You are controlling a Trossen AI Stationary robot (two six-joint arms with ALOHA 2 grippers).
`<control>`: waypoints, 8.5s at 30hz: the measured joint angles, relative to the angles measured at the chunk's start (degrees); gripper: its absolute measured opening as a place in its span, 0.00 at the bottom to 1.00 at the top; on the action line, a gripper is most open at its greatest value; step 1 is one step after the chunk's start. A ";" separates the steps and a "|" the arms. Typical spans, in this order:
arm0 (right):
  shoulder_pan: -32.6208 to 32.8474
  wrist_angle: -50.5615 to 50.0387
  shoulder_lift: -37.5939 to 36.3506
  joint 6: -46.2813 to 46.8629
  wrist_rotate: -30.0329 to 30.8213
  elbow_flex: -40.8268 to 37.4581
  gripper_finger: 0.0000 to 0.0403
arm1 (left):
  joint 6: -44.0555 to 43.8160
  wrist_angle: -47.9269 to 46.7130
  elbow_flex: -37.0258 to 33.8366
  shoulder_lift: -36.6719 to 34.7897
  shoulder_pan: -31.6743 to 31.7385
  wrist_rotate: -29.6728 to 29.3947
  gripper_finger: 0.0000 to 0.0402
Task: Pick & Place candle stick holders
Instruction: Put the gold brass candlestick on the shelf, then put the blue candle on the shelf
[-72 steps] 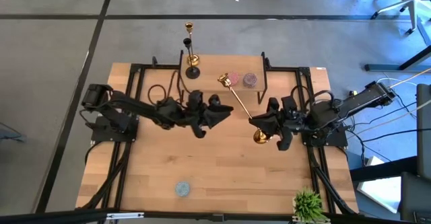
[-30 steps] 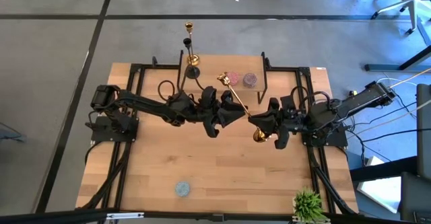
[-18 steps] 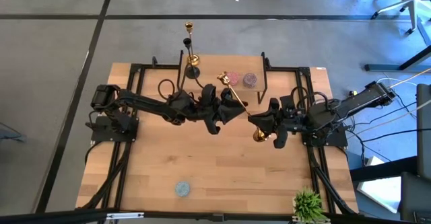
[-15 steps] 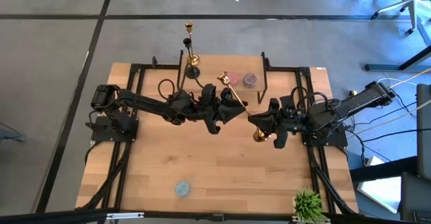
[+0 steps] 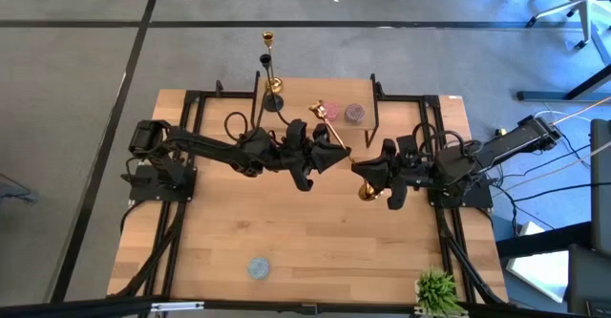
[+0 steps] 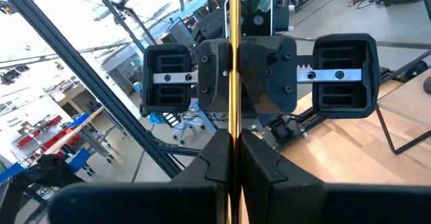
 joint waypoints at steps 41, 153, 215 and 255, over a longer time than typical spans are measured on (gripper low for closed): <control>-0.02 -7.99 0.00 7.27 1.01 0.02 0.45 | 1.91 -40.04 -0.01 -11.79 2.12 -1.99 0.02; -0.02 -10.51 0.00 7.47 1.53 0.02 0.45 | -4.52 -80.81 -7.51 -19.89 13.88 -55.71 0.02; -0.26 -11.50 0.02 7.49 1.97 0.02 0.46 | -2.99 -98.22 -7.53 -25.58 11.78 -30.88 0.09; -0.25 -17.86 0.33 13.06 1.92 0.02 0.45 | 4.87 -101.74 -7.57 -13.90 5.28 -40.03 0.00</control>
